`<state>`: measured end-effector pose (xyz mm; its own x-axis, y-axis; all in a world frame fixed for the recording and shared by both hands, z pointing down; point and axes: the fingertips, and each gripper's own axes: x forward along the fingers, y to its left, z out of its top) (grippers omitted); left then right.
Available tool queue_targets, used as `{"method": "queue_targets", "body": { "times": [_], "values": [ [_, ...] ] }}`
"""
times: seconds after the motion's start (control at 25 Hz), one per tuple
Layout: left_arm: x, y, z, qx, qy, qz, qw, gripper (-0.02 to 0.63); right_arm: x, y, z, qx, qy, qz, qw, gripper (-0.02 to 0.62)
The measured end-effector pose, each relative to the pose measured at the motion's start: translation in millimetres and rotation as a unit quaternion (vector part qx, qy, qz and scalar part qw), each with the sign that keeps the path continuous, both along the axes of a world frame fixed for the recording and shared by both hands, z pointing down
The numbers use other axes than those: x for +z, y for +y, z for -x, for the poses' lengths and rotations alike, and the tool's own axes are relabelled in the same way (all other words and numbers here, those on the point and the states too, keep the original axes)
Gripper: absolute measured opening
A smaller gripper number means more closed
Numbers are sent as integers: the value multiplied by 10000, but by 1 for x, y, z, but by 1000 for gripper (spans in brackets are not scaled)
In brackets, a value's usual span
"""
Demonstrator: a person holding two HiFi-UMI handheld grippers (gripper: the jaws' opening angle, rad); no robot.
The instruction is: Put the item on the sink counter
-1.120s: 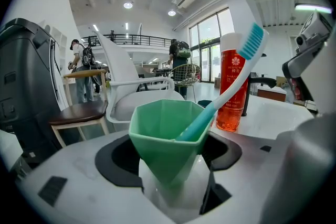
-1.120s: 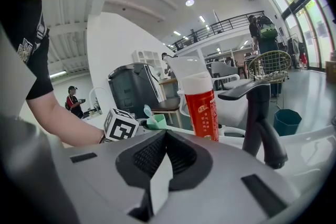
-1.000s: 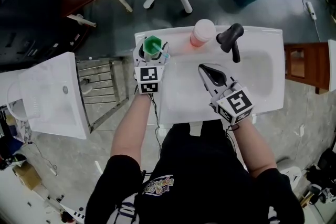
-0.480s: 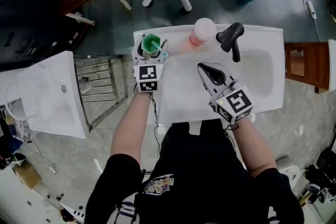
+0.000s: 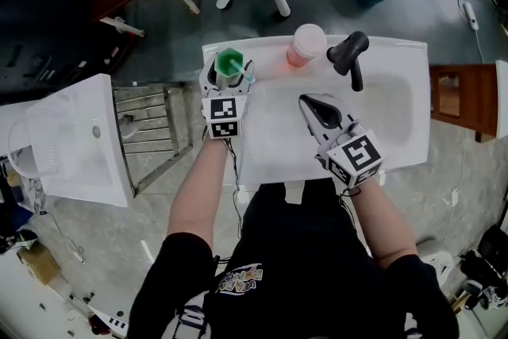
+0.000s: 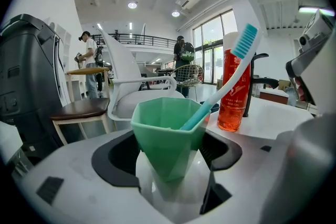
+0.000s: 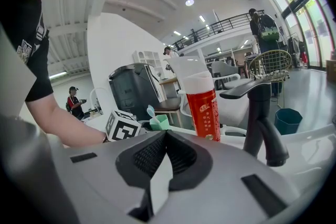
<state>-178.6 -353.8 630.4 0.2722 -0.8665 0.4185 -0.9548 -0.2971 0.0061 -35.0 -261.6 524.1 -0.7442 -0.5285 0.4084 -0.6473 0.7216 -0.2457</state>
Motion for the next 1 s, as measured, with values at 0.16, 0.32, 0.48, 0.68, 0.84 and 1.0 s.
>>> {"method": "queue_targets", "body": {
  "times": [0.16, 0.32, 0.48, 0.68, 0.84, 1.0],
  "values": [
    [1, 6, 4, -34, -32, 9, 10000, 321, 0, 3, -1, 17, -1, -9, 10000, 54],
    [1, 17, 8, -81, -33, 41, 10000, 321, -3, 6, -2, 20, -4, -30, 10000, 54],
    [-2, 29, 14, -143, -10, 51, 9999, 321, -5, 11, -1, 14, -7, -62, 10000, 54],
    [-8, 48, 25, -270, 26, -49, 9996, 321, -10, 20, 5, 2, -18, -147, 9999, 54],
    [-14, 66, 34, -298, 3, -110, 9995, 321, -17, 31, 13, -2, -29, -231, 9997, 54],
    [-30, 88, 37, -201, 109, -189, 9996, 321, -22, 47, 20, 6, -33, -312, 9995, 54]
  ]
}}
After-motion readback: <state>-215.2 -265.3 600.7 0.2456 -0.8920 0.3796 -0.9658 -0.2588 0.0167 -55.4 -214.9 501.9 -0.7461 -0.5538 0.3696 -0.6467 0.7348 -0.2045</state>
